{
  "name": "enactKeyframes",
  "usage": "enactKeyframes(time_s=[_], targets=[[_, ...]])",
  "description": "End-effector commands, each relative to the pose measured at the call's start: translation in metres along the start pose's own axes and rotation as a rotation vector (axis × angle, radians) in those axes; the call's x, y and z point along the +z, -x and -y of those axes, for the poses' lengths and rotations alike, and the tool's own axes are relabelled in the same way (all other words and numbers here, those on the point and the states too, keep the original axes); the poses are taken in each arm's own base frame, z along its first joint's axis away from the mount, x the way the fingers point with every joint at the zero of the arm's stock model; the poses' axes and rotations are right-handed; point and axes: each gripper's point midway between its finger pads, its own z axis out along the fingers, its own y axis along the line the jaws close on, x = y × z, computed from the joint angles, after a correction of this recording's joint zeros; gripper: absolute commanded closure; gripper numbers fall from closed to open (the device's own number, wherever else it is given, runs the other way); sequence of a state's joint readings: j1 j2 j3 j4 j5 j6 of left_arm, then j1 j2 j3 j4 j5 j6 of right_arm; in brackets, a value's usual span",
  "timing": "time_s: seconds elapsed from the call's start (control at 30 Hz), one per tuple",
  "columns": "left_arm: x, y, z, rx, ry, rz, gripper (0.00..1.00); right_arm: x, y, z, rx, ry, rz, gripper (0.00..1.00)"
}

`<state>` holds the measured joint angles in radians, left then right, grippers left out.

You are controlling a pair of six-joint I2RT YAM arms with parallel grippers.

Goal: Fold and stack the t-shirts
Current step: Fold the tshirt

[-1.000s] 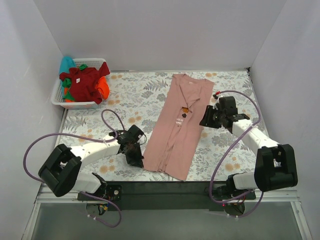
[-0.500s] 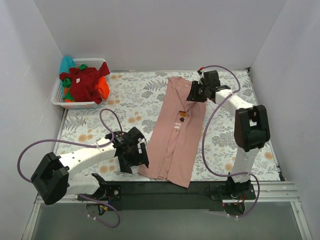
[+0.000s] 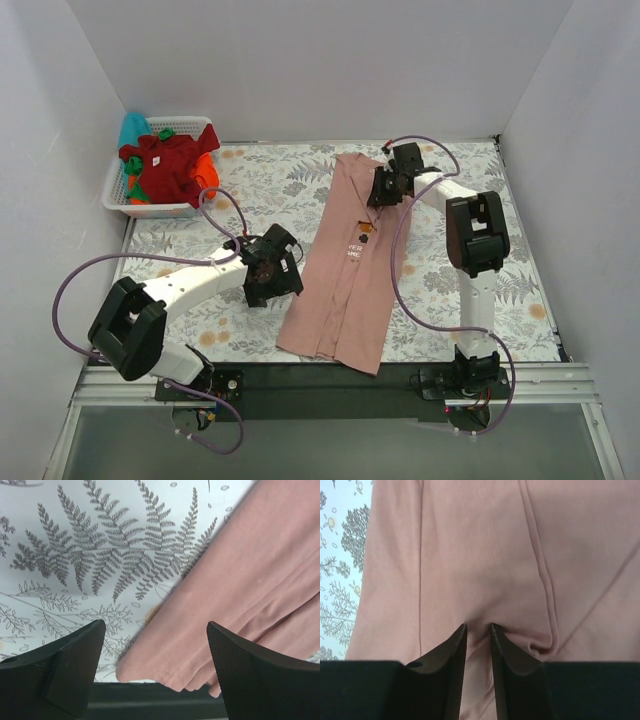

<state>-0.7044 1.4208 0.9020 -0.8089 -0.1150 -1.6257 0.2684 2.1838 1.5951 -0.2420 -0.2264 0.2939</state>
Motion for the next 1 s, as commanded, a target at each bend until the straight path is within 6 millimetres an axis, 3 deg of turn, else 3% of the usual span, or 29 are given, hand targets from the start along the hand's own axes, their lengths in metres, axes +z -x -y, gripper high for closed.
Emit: enactKeyframes(time_s=[0.0,0.07,0.1,0.13,0.3,0.4,0.5,0.53,0.57,0.6,0.63,0.67,0.7,0.73,0.77,0.8,0.83,0.87,0.9,0.93,0.97], targets=[[-0.002,0.025,0.009,0.000,-0.038,0.077,0.18,0.019,0.017,0.000,-0.079,0.021,0.005,0.68],[0.003,0.030,0.007,-0.018,-0.037,0.077,0.18,0.038,0.014,0.003,-0.089,0.030,-0.024,0.68],[0.005,0.031,0.005,-0.023,-0.032,0.073,0.18,0.038,0.037,-0.003,-0.112,0.041,0.020,0.68],[0.008,0.034,0.003,-0.034,-0.027,0.070,0.18,0.052,0.032,0.003,-0.127,0.042,-0.002,0.68],[0.013,0.028,0.012,-0.036,-0.056,0.021,0.18,0.060,0.067,0.005,-0.201,0.031,0.039,0.64],[0.016,0.021,0.014,-0.038,-0.070,-0.014,0.18,0.045,0.079,-0.003,-0.214,0.055,0.067,0.60],[0.017,0.014,0.014,-0.035,-0.082,-0.037,0.18,0.013,0.080,-0.017,-0.220,0.062,0.079,0.57],[0.016,0.013,0.014,-0.028,-0.087,-0.043,0.18,-0.014,0.095,-0.028,-0.232,0.063,0.126,0.55],[0.016,0.010,0.012,-0.024,-0.082,-0.049,0.18,-0.020,0.082,-0.026,-0.214,0.053,0.102,0.53],[0.015,0.010,0.012,-0.021,-0.084,-0.047,0.18,-0.032,0.081,-0.031,-0.213,0.049,0.109,0.51],[0.014,0.008,0.012,-0.014,-0.085,-0.050,0.18,-0.066,0.095,-0.043,-0.221,0.042,0.170,0.49],[0.014,0.006,0.009,-0.009,-0.079,-0.054,0.18,-0.070,0.073,-0.037,-0.193,0.026,0.128,0.45],[0.013,0.003,0.008,-0.003,-0.079,-0.058,0.18,-0.082,0.067,-0.039,-0.164,0.020,0.130,0.43],[0.010,0.001,0.008,0.004,-0.080,-0.060,0.18,-0.111,0.066,-0.047,-0.156,0.014,0.167,0.42],[0.010,-0.002,0.007,0.008,-0.077,-0.066,0.18,-0.121,0.054,-0.047,-0.138,0.008,0.156,0.40],[0.010,-0.006,0.005,0.014,-0.073,-0.070,0.18,-0.116,0.009,-0.036,-0.102,-0.017,0.070,0.39],[0.009,-0.009,0.004,0.020,-0.075,-0.073,0.18,-0.139,0.003,-0.040,-0.084,-0.041,0.103,0.39],[0.008,-0.012,0.002,0.023,-0.070,-0.078,0.18,-0.145,-0.017,-0.036,-0.062,-0.060,0.073,0.39],[0.009,-0.016,-0.001,0.023,-0.065,-0.084,0.18,-0.141,-0.067,-0.024,-0.034,-0.091,-0.024,0.39],[0.008,-0.020,-0.003,0.028,-0.061,-0.089,0.19,-0.160,-0.077,-0.027,-0.002,-0.101,0.001,0.39],[0.005,-0.021,-0.003,0.028,-0.069,-0.085,0.19,-0.165,-0.098,-0.024,0.016,-0.109,-0.025,0.40]])
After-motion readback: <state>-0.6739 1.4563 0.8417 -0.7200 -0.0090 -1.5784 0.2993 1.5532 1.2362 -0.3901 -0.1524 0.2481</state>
